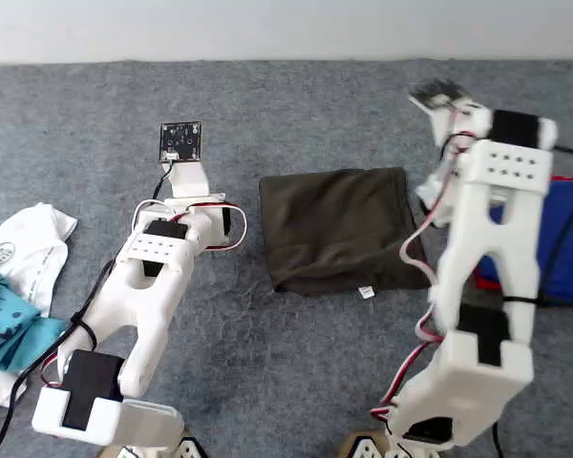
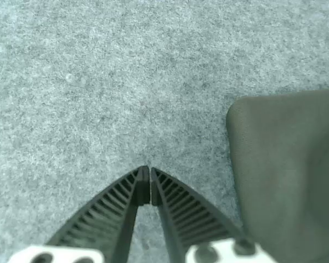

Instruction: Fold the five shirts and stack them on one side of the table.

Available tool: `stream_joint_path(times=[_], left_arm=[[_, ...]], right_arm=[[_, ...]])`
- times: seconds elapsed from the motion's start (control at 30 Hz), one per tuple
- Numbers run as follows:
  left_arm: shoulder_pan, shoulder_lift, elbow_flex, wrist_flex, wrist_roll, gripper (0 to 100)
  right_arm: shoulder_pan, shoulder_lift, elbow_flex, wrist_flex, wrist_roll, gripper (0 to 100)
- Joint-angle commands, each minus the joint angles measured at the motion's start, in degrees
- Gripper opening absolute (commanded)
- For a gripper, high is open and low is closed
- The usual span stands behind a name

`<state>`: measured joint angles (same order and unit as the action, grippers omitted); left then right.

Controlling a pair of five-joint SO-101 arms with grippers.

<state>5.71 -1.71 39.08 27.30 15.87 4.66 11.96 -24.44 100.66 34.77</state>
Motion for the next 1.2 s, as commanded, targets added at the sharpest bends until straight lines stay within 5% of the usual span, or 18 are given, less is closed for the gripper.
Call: stream_joint_path(times=[0.0, 0.37, 0.8, 1.0, 1.17], left_arm=[[-0.2, -1.3, -0.7, -1.2, 0.2, 1], [11.4, 11.2, -25.6, 3.6, 0.5, 5], [11.2, 51.5, -79.3, 34.0, 0.6, 1], [11.3, 58.8, -94.7, 42.7, 0.3, 1], [12.6, 62.0, -101.3, 46.5, 0.3, 1]], right_arm=[[-7.4, -2.8, -2.2, 1.8, 0.1, 0.8], [-3.2, 6.5, 5.4, 2.2, 0.4, 0.8], [4.5, 4.7, 31.0, -12.9, 2.5, 0.9], [3.8, -6.8, 28.2, -8.7, 2.4, 0.9], [-3.6, -13.8, 24.8, -8.4, -0.2, 0.9]])
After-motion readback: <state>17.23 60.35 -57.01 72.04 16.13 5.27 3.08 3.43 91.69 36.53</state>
